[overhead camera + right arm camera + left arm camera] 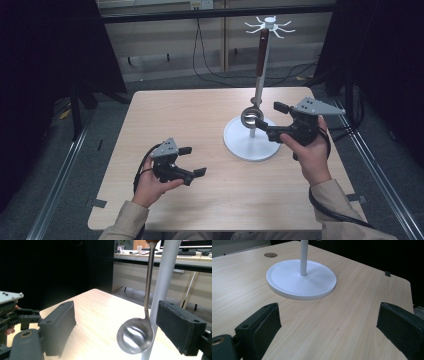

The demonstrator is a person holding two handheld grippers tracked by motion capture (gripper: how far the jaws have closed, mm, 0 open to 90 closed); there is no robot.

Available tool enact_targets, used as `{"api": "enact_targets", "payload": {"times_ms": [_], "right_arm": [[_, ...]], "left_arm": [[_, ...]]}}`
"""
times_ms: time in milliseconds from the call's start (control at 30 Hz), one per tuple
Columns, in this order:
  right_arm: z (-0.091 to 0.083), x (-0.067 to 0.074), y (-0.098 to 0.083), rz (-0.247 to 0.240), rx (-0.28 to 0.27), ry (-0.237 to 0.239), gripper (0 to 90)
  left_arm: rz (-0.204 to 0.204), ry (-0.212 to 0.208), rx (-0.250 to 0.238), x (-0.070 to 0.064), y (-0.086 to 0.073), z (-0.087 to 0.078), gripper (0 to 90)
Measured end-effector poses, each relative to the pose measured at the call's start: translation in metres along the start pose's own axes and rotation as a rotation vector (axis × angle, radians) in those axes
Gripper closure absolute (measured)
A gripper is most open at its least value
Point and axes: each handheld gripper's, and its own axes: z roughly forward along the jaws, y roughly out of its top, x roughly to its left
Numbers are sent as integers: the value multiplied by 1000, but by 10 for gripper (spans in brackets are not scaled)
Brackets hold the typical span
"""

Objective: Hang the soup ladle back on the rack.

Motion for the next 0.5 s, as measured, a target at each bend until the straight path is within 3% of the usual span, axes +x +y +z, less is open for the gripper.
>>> {"api": "enact_targets", "payload": {"times_ms": [133,500], "right_arm": [[0,5,-9,-18,17,2,151],[-4,12,-31,7,26,15,146]], "left_arm": [[2,-3,1,0,0,0,49],[1,11,0,3,-1,-1,45]]}}
